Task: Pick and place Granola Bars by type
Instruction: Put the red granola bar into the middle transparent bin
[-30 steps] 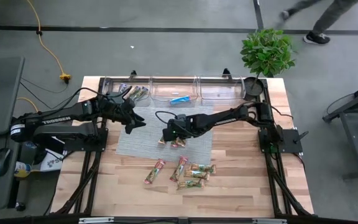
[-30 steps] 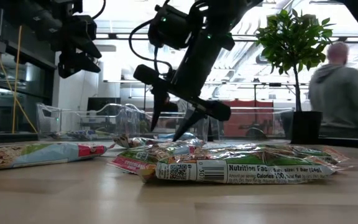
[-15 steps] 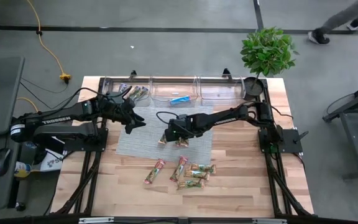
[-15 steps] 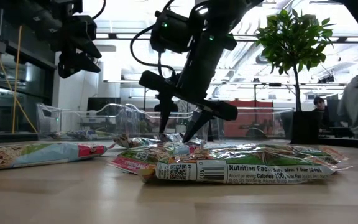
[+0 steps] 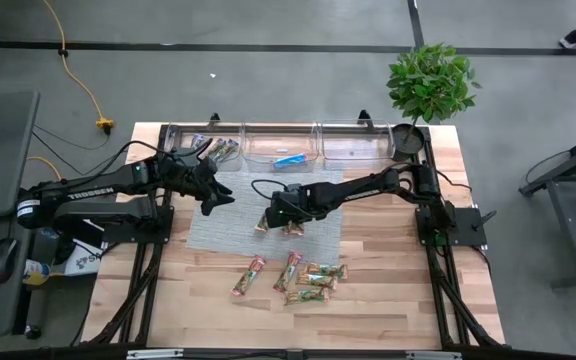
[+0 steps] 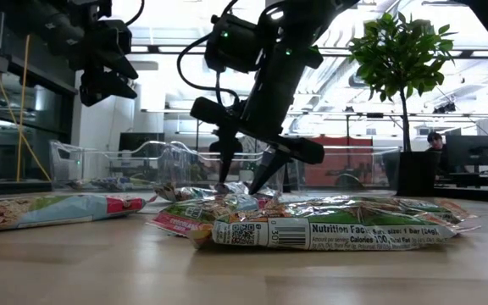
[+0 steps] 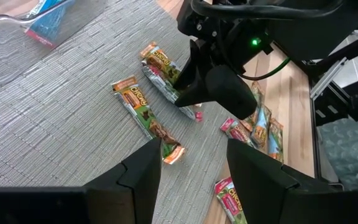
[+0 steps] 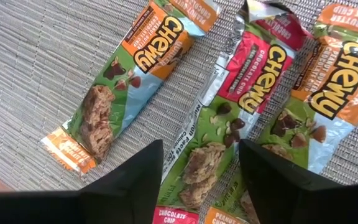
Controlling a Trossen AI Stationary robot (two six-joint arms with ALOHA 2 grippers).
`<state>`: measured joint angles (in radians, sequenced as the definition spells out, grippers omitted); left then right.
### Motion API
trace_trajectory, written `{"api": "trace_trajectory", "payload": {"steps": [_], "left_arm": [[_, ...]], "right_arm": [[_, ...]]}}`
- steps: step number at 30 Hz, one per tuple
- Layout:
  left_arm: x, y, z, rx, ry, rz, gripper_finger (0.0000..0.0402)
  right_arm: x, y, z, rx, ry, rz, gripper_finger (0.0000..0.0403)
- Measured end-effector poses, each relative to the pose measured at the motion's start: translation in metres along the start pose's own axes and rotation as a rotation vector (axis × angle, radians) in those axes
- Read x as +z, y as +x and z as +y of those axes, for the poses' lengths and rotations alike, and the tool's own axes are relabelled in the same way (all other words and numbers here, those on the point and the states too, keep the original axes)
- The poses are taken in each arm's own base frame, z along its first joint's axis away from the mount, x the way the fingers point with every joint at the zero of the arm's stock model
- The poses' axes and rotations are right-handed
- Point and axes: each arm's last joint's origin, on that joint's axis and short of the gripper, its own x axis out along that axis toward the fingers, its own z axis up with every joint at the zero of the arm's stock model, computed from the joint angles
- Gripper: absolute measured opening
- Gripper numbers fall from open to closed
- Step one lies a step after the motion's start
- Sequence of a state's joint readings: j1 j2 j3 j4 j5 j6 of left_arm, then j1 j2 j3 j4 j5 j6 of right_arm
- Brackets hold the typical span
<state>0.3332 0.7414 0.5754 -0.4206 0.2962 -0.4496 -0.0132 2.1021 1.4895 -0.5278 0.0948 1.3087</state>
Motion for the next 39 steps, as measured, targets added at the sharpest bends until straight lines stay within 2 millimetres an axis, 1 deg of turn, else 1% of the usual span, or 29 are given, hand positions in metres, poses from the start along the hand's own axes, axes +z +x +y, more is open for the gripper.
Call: {"api": "trace_trajectory", "payload": {"steps": [4, 30, 32, 39], "left_arm": [[-0.0001, 0.0001, 0.0001, 0.000, 0.000, 0.000, 0.0179], [-0.0001, 0.0000, 0.0001, 0.001, -0.001, 0.000, 0.0179], [-0.0001, 0.0000, 0.0001, 0.001, -0.001, 0.000, 0.0179], [-0.0001, 0.0000, 0.0001, 0.000, -0.001, 0.001, 0.0179]], "right_arm": [[0.0000, 0.0000, 0.0000, 0.000, 0.000, 0.000, 0.0173], [0.0005, -0.0002, 0.0019, 0.018, -0.030, -0.005, 0.0009], [0.0008, -0.0003, 0.0024, 0.023, -0.031, -0.006, 0.0003], [0.0008, -0.0006, 0.0026, 0.023, -0.038, -0.008, 0.0001]]}}
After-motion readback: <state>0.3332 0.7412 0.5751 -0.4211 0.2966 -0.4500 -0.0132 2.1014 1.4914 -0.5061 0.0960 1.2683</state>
